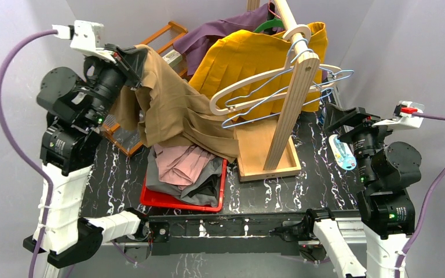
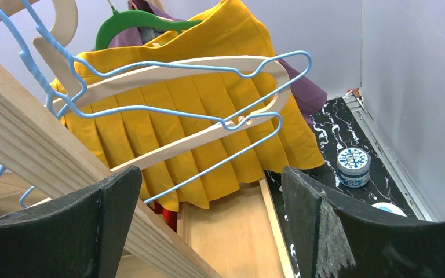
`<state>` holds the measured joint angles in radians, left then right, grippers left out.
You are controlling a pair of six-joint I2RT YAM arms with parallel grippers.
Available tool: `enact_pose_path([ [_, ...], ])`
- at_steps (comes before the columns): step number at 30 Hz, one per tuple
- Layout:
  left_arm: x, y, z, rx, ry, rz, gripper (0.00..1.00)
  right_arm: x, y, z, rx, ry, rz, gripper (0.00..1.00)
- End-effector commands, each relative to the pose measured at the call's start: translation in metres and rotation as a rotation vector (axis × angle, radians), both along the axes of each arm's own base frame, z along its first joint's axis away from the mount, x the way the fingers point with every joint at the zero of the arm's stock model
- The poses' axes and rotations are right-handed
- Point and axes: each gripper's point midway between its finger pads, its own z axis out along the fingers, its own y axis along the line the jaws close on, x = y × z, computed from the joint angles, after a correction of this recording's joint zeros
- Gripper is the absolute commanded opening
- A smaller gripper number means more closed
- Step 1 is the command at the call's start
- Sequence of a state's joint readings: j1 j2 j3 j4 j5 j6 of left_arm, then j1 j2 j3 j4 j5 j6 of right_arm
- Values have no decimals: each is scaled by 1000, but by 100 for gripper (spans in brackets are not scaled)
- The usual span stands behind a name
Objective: Remove the skirt from the hanger
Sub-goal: Place the skirt in the bin.
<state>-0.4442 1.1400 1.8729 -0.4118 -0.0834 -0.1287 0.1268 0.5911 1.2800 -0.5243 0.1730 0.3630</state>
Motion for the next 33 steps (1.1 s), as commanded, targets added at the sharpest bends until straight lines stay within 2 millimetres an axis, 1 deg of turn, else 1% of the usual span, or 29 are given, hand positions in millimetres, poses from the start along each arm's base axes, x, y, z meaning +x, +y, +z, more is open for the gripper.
enact_pose_path([
  [1, -41, 19, 77, -8, -251, 1, 0, 4, 2, 17, 3, -62, 9, 98],
  [3, -52, 19, 91, 4, -295, -22, 0, 6, 4, 17, 2, -61, 17, 98],
  [6, -67, 27, 107, -5, -346, -11, 0, 8, 6, 15, 7, -58, 26, 98],
  [11, -86, 35, 122, -6, -406, -6, 0, 8, 7, 18, 13, -69, 31, 98],
  [14, -92, 38, 124, -18, -415, -5, 0, 8, 6, 17, 9, -62, 27, 99],
  [17, -89, 30, 115, -39, -390, -47, 0, 8, 7, 15, 12, -60, 31, 99],
  [19, -79, 20, 101, -55, -339, -81, 0, 8, 8, 13, 15, -56, 36, 98],
  [21, -63, 9, 78, -64, -261, -106, 0, 8, 8, 11, 19, -51, 39, 98],
  [23, -48, 2, 52, -71, -176, -109, 0, 8, 9, 10, 20, -51, 40, 98],
  [26, -30, -2, 9, -99, -54, -83, 0, 7, 8, 10, 21, -50, 38, 98],
  [30, -9, -16, -47, -125, 73, -97, 0, 7, 7, 10, 19, -48, 32, 98],
  [31, -3, -20, -59, -121, 105, -101, 0, 6, 7, 10, 19, -48, 33, 98],
  [33, 6, -30, -77, -128, 158, -126, 0, 6, 8, 11, 19, -50, 35, 98],
])
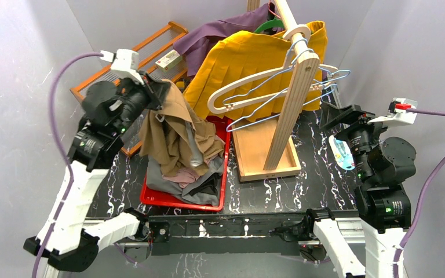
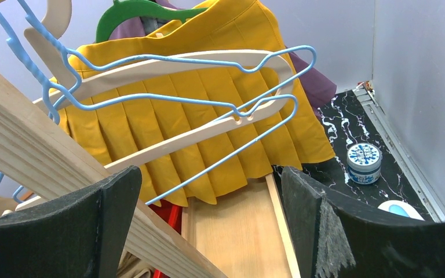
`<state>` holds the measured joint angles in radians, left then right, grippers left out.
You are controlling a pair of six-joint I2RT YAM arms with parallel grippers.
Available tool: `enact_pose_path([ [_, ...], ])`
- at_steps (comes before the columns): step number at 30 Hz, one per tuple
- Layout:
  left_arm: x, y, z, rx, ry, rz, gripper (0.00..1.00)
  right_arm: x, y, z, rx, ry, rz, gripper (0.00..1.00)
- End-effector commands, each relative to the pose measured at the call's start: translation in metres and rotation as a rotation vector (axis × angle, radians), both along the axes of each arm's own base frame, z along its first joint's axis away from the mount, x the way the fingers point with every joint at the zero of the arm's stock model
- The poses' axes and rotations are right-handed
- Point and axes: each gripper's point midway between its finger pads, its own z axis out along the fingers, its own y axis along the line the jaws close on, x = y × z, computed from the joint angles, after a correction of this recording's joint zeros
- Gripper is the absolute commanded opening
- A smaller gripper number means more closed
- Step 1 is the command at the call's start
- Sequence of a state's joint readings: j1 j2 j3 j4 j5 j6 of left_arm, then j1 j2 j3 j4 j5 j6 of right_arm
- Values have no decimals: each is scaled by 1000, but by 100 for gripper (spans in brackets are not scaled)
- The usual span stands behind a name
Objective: Remove the skirt from the hanger
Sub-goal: Place the skirt in the bin.
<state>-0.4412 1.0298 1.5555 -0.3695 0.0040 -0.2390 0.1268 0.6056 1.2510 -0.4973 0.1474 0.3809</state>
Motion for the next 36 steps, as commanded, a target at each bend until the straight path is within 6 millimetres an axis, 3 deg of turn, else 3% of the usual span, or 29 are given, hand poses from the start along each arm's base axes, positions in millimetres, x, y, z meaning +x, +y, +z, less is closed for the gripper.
enact_pose_path([
  [1, 8, -13, 2, -109, 2, -32, 0, -4, 1, 19, 6, -67, 9, 98],
  [7, 24, -31, -45, -136, 122, -68, 0, -7, 0, 19, 8, -68, 2, 98],
  [10, 19, -33, -83, -149, 211, -68, 0, -8, -2, 18, 4, -66, -6, 98],
  [17, -17, -32, -208, -210, 524, -58, 0, -6, -1, 14, 3, -58, -2, 98],
  [21, -43, -28, -291, -286, 733, -9, 0, -3, 1, 11, 8, -55, 8, 98],
  [26, -60, -11, -360, -282, 854, 105, 0, -3, 4, 10, 13, -50, 21, 98],
  [29, -68, -10, -387, -254, 912, 105, 0, -4, 2, 11, 10, -50, 12, 99],
  [31, -72, -12, -394, -246, 941, 97, 0, -5, 1, 13, 11, -52, 8, 99],
  [33, -71, -15, -386, -250, 925, 70, 0, -6, 1, 13, 10, -54, 7, 99],
  [36, -66, -21, -353, -250, 838, 4, 20, -6, 0, 11, 10, -51, 2, 98],
])
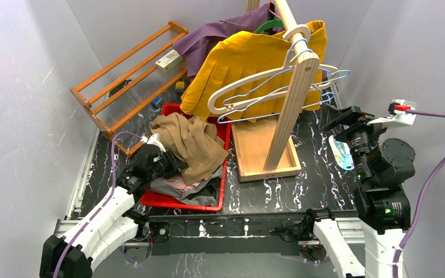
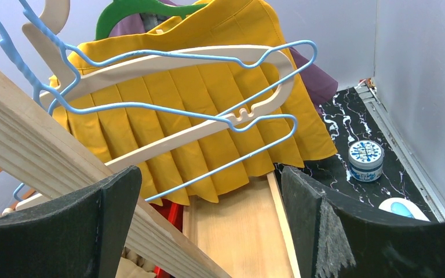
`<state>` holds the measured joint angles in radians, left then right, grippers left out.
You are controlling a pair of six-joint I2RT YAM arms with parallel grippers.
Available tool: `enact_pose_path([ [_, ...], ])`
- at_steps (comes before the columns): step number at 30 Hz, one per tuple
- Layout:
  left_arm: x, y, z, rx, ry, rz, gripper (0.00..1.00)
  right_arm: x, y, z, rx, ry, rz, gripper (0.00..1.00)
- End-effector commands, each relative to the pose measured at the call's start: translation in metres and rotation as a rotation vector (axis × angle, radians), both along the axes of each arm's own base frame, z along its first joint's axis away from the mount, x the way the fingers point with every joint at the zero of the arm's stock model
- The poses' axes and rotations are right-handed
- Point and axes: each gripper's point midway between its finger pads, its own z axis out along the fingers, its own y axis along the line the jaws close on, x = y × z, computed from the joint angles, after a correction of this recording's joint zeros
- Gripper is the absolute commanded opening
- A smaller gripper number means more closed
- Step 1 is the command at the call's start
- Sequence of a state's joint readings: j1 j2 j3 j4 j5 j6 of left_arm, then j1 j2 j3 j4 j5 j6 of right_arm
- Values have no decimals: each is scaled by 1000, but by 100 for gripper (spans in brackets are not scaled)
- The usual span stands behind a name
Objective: Remove the skirt from the hanger
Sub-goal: Place the skirt in the bin.
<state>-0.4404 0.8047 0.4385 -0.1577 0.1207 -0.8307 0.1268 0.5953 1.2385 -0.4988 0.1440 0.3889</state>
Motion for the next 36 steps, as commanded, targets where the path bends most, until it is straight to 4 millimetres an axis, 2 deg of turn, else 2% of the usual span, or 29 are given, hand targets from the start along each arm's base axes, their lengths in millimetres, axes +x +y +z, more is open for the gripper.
enact_pose_path([
  [1, 0, -7, 40, -20, -92, -78, 30, -5, -1, 15, 3, -56, -1, 98],
  [4, 1, -6, 76, 16, -175, -125, 55, -3, 0, 14, 2, -53, 4, 98],
  [10, 7, 21, 137, 171, -305, -95, 97, 0, 0, 14, 0, -55, 1, 98],
  [13, 24, 36, 158, 275, -376, -49, 99, 2, 2, 12, -2, -51, 12, 98],
  [16, 51, 42, 174, 339, -421, 7, 98, 4, 4, 12, -2, -48, 19, 99],
  [21, 96, 40, 172, 390, -430, 66, 99, 0, 3, 16, -5, -50, 15, 98],
  [23, 111, 47, 161, 427, -403, 103, 99, -3, 0, 18, -7, -47, 0, 98],
  [26, 123, 53, 140, 462, -350, 111, 98, -8, -3, 18, -11, -52, -11, 99],
  [30, 117, 57, 99, 462, -239, 118, 98, -9, -5, 17, -14, -51, -21, 98],
  [36, 87, 8, 72, 110, -198, 21, 98, -4, -5, 16, -17, -52, -21, 98],
])
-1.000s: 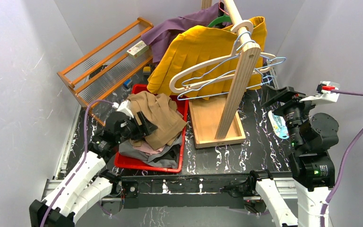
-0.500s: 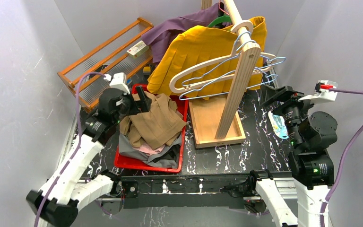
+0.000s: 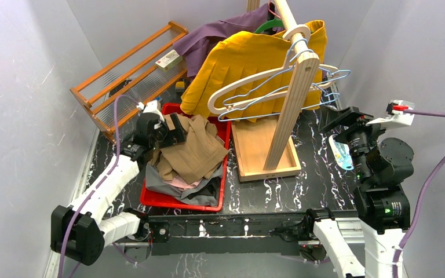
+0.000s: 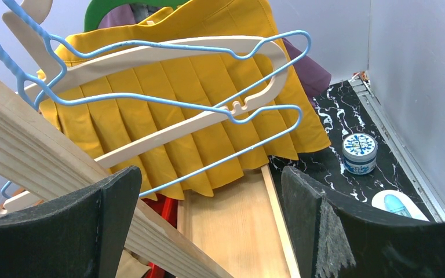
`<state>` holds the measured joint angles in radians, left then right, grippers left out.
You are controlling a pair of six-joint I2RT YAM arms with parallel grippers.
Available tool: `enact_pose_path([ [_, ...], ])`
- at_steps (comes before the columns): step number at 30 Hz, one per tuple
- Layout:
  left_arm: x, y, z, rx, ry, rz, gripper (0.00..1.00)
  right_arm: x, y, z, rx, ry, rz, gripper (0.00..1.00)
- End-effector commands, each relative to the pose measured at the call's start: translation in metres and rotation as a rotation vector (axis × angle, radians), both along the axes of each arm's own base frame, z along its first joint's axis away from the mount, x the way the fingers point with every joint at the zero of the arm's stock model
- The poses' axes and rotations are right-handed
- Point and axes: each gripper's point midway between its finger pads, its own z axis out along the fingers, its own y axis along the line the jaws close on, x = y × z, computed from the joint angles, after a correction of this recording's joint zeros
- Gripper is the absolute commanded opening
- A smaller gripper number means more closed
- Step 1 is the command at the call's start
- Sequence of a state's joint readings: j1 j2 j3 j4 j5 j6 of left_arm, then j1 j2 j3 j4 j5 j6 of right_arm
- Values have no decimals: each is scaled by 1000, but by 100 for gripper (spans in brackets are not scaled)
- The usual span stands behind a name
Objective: Remove the skirt from the hanger
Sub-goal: Place the skirt in the bin.
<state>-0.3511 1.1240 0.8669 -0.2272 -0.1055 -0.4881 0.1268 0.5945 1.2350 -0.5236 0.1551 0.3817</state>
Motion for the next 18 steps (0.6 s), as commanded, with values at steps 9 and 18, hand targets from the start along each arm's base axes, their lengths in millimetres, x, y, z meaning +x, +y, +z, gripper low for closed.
enact_pose_path([
  [9, -55, -51, -86, -457, 232, -19, 96, -1, 2, 15, -2, -63, 10, 98],
  [18, -58, -37, -52, -317, 168, -74, 98, 0, -1, 13, -5, -61, -5, 98],
])
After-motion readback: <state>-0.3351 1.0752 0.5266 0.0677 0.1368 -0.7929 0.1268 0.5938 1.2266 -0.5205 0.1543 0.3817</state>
